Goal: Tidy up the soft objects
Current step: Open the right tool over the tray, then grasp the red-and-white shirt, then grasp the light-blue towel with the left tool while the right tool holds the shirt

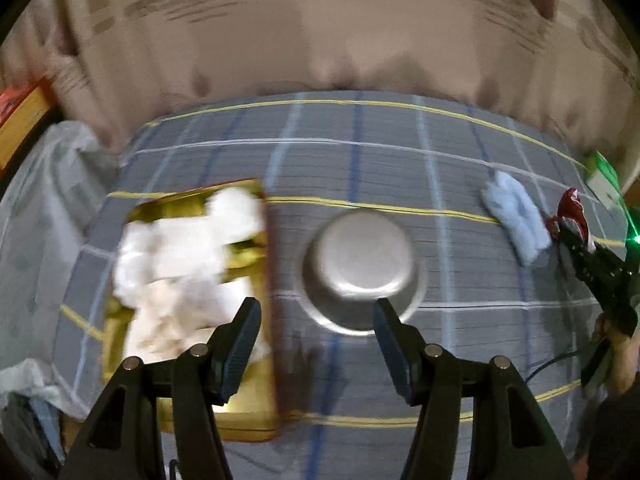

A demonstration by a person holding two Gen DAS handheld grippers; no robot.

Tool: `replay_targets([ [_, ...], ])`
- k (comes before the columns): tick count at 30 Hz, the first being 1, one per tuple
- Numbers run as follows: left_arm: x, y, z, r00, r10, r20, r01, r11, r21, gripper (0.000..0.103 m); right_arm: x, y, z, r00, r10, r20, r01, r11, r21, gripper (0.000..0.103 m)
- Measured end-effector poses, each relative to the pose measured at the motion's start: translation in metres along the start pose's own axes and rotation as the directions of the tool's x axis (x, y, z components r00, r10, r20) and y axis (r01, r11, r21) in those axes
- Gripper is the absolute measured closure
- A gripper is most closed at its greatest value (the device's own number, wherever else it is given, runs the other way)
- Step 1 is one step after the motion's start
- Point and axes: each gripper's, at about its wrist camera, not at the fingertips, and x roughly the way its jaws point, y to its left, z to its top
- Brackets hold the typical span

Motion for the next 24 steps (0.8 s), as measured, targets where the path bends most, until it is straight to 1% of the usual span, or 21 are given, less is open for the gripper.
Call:
replay_targets([
  [2,0.004,-0.021,0.003,1.000,-0.015,0.007,0.015,0.999,0.033,0.044,-0.011,-0.007,-0.005,0.999,-0.040,0.031,0.041,0.999,-0.012,0.081],
  [4,0.008,-0.041,0.006,1.000,-0.028,0.002,0.027,0.998,0.060,0.044,-0.017,-0.015,-0.009,0.998,-0.051,0.035,0.052,0.999,-0.015,0.081],
  [5,0.012,-0.052,0.008,0.999,-0.041,-0.003,0.041,0.996,0.076,0.044,-0.019,-0.019,-0.012,0.998,-0.050,0.028,0.050,0.999,-0.009,0.081],
  [8,0.022,-0.086,0.015,0.998,-0.062,-0.023,0.064,0.992,0.108,0.044,-0.020,-0.030,-0.025,1.000,-0.009,-0.011,0.010,0.999,0.033,0.081],
  [9,0.025,-0.096,0.017,0.996,-0.083,-0.032,0.087,0.990,0.115,0.044,-0.023,-0.032,-0.028,1.000,0.001,-0.013,0.000,0.999,0.045,0.081],
  [12,0.034,-0.123,0.029,0.990,-0.134,-0.041,0.138,0.986,0.099,0.044,-0.029,-0.035,-0.035,0.999,0.036,-0.016,-0.035,0.997,0.065,0.081],
  [17,0.050,-0.159,0.057,0.981,-0.188,-0.039,0.189,0.982,0.018,0.044,-0.029,-0.029,-0.043,0.997,0.071,-0.040,-0.068,0.996,0.055,0.081],
  [21,0.064,-0.185,0.080,0.982,-0.182,-0.049,0.181,0.983,-0.041,0.044,-0.028,-0.025,-0.044,0.996,0.074,-0.052,-0.072,0.997,0.039,0.081],
  [23,0.073,-0.198,0.089,0.981,-0.186,-0.050,0.183,0.982,-0.051,0.044,-0.028,-0.026,-0.045,0.995,0.086,-0.053,-0.083,0.995,0.049,0.080],
  [24,0.077,-0.203,0.092,0.984,-0.171,-0.054,0.168,0.984,-0.057,0.044,-0.027,-0.028,-0.045,0.994,0.095,-0.055,-0.092,0.994,0.057,0.080],
])
